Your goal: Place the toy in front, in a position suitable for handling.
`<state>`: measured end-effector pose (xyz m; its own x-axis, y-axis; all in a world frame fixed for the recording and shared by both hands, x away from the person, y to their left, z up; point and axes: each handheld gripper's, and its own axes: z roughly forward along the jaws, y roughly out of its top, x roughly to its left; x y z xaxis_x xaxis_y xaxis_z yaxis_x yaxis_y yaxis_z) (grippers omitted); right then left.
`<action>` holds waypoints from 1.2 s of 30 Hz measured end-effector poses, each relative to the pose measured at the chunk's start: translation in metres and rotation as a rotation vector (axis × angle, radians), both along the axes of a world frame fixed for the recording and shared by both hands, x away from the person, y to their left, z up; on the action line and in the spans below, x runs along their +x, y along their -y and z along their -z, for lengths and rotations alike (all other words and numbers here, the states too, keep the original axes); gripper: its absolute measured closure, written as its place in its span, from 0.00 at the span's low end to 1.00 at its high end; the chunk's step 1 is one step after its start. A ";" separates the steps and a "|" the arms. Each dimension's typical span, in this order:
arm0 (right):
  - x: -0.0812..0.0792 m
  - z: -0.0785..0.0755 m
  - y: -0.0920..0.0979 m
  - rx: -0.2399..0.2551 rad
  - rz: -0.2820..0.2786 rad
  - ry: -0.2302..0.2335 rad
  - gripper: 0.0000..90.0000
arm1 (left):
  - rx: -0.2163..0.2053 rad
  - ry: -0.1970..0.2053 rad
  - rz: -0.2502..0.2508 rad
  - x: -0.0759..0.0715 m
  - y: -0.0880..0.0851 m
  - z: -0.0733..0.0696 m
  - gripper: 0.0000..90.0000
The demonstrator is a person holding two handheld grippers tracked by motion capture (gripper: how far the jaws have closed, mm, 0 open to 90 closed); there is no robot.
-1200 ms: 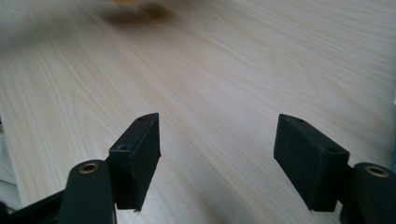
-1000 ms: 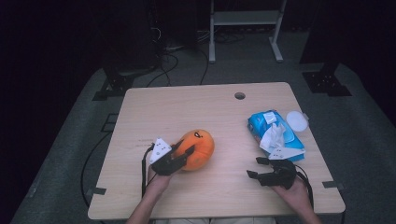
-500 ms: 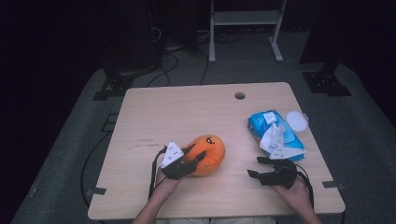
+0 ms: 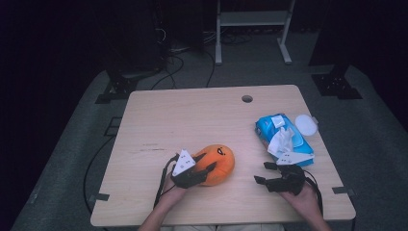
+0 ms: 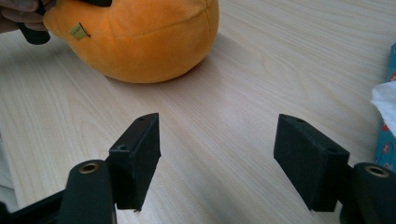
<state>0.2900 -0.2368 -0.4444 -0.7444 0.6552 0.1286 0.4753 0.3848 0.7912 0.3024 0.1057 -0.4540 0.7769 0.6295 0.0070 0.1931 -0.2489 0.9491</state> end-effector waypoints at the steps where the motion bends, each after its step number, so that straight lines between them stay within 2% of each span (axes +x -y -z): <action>1: 0.000 0.000 0.000 0.000 0.000 0.000 0.34 | 0.000 0.001 0.000 0.000 0.000 0.000 0.57; 5: 0.000 -0.001 -0.001 0.000 0.002 0.009 0.34 | 0.005 0.005 0.007 0.001 -0.001 0.000 0.51; 11: 0.004 -0.014 0.001 0.012 0.020 0.056 0.34 | 0.011 0.008 0.005 0.001 -0.002 -0.003 0.35; 15: 0.007 -0.024 0.005 0.024 0.030 0.085 0.34 | 0.020 0.015 0.003 0.000 -0.002 -0.006 0.29; 20: 0.014 -0.034 0.012 0.034 0.051 0.111 0.34 | 0.011 0.018 -0.001 -0.001 -0.003 -0.009 0.23; 24: 0.022 -0.042 0.017 0.041 0.068 0.132 0.34 | 0.010 0.035 -0.002 -0.003 -0.006 -0.012 0.20; 30: 0.031 -0.052 0.021 0.033 0.090 0.159 0.34 | -0.013 0.033 -0.029 -0.004 -0.016 -0.016 0.16; 33: 0.038 -0.057 0.023 0.033 0.104 0.176 0.34 | -0.013 0.050 -0.034 -0.005 -0.021 -0.018 0.16; 36: 0.044 -0.062 0.027 0.017 0.125 0.188 0.34 | -0.022 0.051 -0.039 -0.006 -0.024 -0.019 0.16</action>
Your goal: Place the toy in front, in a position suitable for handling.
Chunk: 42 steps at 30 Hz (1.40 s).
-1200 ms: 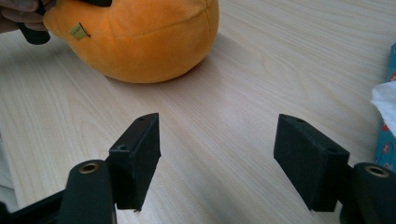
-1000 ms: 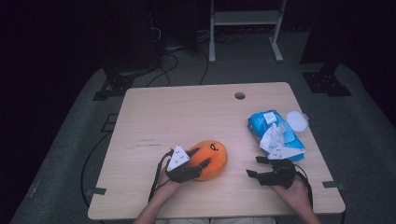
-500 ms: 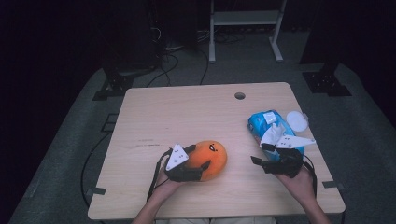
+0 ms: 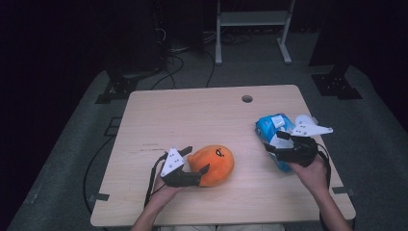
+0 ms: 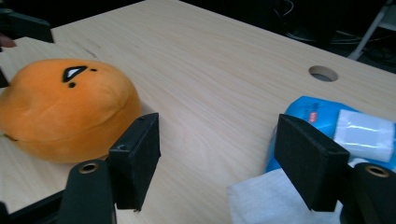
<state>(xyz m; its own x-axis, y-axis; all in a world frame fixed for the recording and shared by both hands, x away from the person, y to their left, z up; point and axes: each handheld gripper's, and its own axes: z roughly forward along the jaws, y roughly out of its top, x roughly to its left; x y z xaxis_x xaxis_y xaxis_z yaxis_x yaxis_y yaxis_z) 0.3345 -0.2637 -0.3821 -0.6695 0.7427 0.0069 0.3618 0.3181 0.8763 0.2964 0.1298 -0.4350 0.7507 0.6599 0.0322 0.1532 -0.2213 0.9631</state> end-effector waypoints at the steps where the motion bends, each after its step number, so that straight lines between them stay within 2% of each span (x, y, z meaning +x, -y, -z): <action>1: 0.000 0.000 0.000 0.000 0.000 0.000 0.34 | 0.003 -0.001 -0.001 0.000 -0.001 0.000 0.16; 10: 0.020 -0.010 0.016 -0.018 0.061 0.005 0.34 | 0.010 -0.005 -0.002 0.001 -0.003 0.002 0.16; 14: 0.033 -0.012 0.026 -0.033 0.105 -0.011 0.34 | 0.019 -0.003 -0.004 0.001 -0.004 0.003 0.16; 16: 0.034 -0.011 0.027 -0.037 0.109 -0.014 0.34 | 0.021 -0.005 -0.002 0.001 -0.004 0.003 0.16; 23: 0.039 0.005 0.029 -0.092 0.122 -0.038 0.37 | 0.024 -0.004 0.001 0.001 -0.004 0.004 0.16; 24: 0.040 0.011 0.028 -0.115 0.124 -0.044 0.38 | 0.006 -0.019 0.009 0.001 -0.004 0.003 0.16; 26: 0.040 0.013 0.028 -0.123 0.128 -0.049 0.38 | -0.002 -0.023 0.015 0.000 -0.004 0.001 0.16; 27: 0.042 0.020 0.028 -0.140 0.136 -0.060 0.39 | -0.004 -0.015 0.019 0.000 -0.003 0.001 0.16; 37: 0.044 0.042 0.035 -0.157 0.176 -0.104 0.44 | 0.014 -0.014 0.018 0.001 -0.003 0.003 0.16; 40: 0.042 0.049 0.036 -0.168 0.201 -0.094 0.52 | 0.020 -0.014 0.016 0.000 -0.004 0.003 0.16; 42: 0.042 0.049 0.036 -0.162 0.203 -0.095 0.53 | 0.021 -0.017 0.016 0.000 -0.003 0.004 0.16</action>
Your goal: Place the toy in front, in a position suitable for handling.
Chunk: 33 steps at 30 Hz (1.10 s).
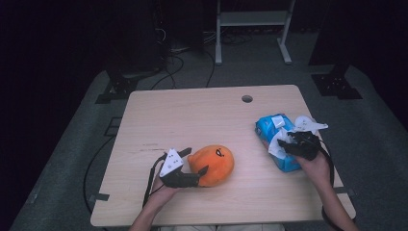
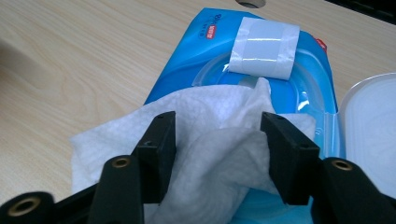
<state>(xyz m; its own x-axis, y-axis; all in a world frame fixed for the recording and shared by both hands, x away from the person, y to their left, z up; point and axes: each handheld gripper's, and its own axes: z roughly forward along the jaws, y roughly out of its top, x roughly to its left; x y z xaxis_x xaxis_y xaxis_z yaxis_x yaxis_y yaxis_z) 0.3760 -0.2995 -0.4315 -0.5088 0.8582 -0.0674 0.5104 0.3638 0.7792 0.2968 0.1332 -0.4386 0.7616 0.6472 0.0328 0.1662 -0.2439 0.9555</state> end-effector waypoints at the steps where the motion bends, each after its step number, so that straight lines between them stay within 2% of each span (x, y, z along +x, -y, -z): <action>1: -0.001 0.001 0.000 0.014 0.001 0.002 0.58 | 0.003 0.001 0.001 0.000 0.000 0.001 0.16; 2: -0.001 0.001 0.000 0.014 0.001 0.002 0.58 | 0.004 0.000 0.001 0.000 0.001 0.001 0.16; 3: -0.003 0.002 0.000 0.025 -0.007 0.002 0.64 | 0.003 -0.001 0.002 0.000 0.001 0.001 0.16; 5: -0.003 0.003 0.000 0.031 -0.011 0.003 0.67 | 0.007 0.002 0.003 0.000 0.001 0.001 0.16; 6: -0.003 0.003 0.001 0.061 -0.017 -0.008 0.72 | 0.009 0.003 0.003 0.000 0.001 0.001 0.16; 9: -0.004 0.003 0.002 0.084 -0.031 -0.016 0.81 | 0.009 0.004 0.000 0.000 0.000 0.001 0.16; 12: -0.005 0.002 0.002 0.084 -0.035 -0.014 0.86 | 0.017 0.007 -0.007 0.000 -0.001 0.001 0.16; 13: -0.005 -0.001 0.003 0.073 -0.031 -0.006 0.93 | 0.018 0.006 -0.008 0.000 -0.001 0.002 0.16; 19: -0.006 -0.002 0.009 0.083 -0.009 -0.027 0.95 | 0.024 0.010 -0.008 0.000 -0.001 0.002 0.16; 24: -0.013 -0.011 0.007 0.100 -0.030 -0.004 0.96 | 0.031 0.010 -0.010 0.001 -0.002 0.003 0.16; 26: -0.017 -0.019 0.003 0.108 -0.052 0.013 0.96 | 0.032 0.009 -0.011 0.001 -0.002 0.003 0.16; 27: -0.023 -0.027 -0.002 0.129 -0.083 0.030 0.96 | 0.033 0.010 -0.010 0.001 -0.002 0.003 0.16; 28: -0.023 -0.027 -0.002 0.129 -0.083 0.030 0.96 | 0.035 0.010 -0.009 0.001 -0.002 0.003 0.16; 30: -0.030 -0.035 -0.009 0.146 -0.120 0.044 0.96 | 0.037 0.011 -0.009 0.000 -0.003 0.004 0.16; 31: -0.040 -0.046 -0.022 0.162 -0.184 0.066 0.96 | 0.037 0.011 -0.008 0.000 -0.003 0.004 0.16; 33: -0.052 -0.054 -0.036 0.165 -0.248 0.082 0.96 | 0.043 0.012 -0.006 0.000 -0.003 0.004 0.16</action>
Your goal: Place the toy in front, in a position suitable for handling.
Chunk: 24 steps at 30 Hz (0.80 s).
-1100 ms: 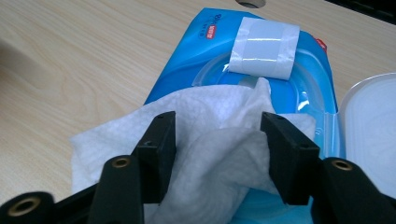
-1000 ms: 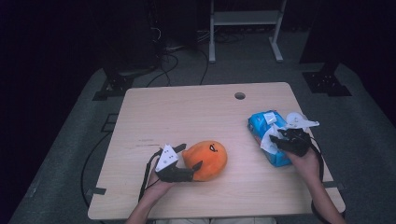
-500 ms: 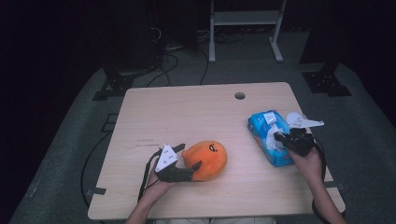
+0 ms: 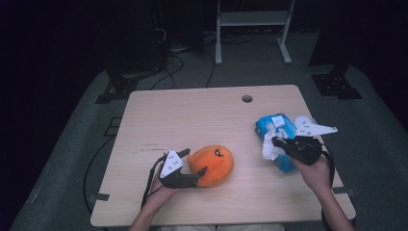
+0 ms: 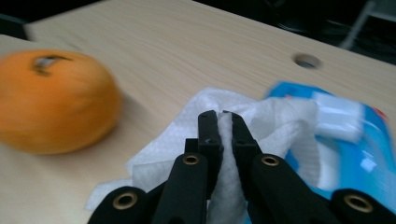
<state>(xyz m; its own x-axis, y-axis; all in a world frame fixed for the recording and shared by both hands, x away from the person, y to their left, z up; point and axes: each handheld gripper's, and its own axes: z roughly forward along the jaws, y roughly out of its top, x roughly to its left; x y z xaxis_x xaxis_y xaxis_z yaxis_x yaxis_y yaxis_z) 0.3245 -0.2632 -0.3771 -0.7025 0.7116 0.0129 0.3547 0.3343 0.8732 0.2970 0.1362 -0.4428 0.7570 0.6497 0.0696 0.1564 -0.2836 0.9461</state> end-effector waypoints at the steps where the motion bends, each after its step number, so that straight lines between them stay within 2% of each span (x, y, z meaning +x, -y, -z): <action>1: 0.000 0.000 0.000 0.000 0.000 0.000 0.96 | 0.000 0.000 0.001 0.000 0.000 0.000 0.16; 3: -0.009 -0.006 -0.014 0.014 -0.068 -0.003 0.96 | 0.003 0.001 0.011 -0.001 0.001 0.000 0.18; 4: -0.022 -0.011 -0.033 0.032 -0.153 -0.005 0.96 | 0.004 0.004 0.020 -0.001 0.001 0.000 0.26; 5: -0.027 -0.013 -0.041 0.039 -0.190 -0.008 0.96 | 0.008 0.006 0.025 -0.001 0.001 0.000 0.27; 6: -0.027 -0.013 -0.041 0.039 -0.190 -0.008 0.96 | 0.012 0.007 0.025 -0.001 0.001 0.001 0.27; 7: -0.030 -0.014 -0.048 0.044 -0.217 -0.011 0.96 | 0.014 0.000 0.036 -0.001 0.001 0.001 0.28; 8: -0.036 -0.015 -0.059 0.062 -0.278 -0.027 0.96 | 0.012 -0.002 0.039 -0.002 0.001 0.001 0.31; 9: -0.039 -0.016 -0.064 0.072 -0.305 -0.037 0.96 | 0.014 -0.005 0.039 -0.002 0.001 0.001 0.31; 10: -0.044 -0.017 -0.078 0.081 -0.377 -0.065 0.96 | 0.010 -0.007 0.041 -0.002 0.001 0.001 0.33; 12: -0.046 -0.017 -0.090 0.089 -0.441 -0.101 0.96 | 0.008 -0.008 0.051 -0.001 0.001 0.002 0.35; 14: -0.046 -0.016 -0.094 0.083 -0.456 -0.103 0.96 | 0.012 -0.013 0.060 -0.001 0.001 0.003 0.36; 16: -0.043 -0.012 -0.105 0.037 -0.461 -0.110 0.96 | 0.012 -0.016 0.063 -0.001 0.002 0.004 0.38; 20: -0.026 0.000 -0.117 -0.020 -0.391 -0.088 0.95 | 0.013 -0.017 0.079 -0.001 0.004 0.004 0.41; 23: -0.013 0.010 -0.130 -0.104 -0.327 -0.036 0.95 | 0.012 -0.019 0.088 -0.001 0.005 0.004 0.42; 24: -0.013 0.010 -0.130 -0.104 -0.327 -0.036 0.95 | 0.011 -0.020 0.089 -0.001 0.005 0.005 0.42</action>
<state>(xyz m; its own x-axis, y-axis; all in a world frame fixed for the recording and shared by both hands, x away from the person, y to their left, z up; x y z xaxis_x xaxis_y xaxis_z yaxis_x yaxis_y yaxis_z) 0.3120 -0.1334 -0.3867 -0.8941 0.4475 -0.0195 0.2436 0.5223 0.8172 0.2961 0.1310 -0.4473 0.8129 0.5792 0.0610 0.1487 -0.3077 0.9398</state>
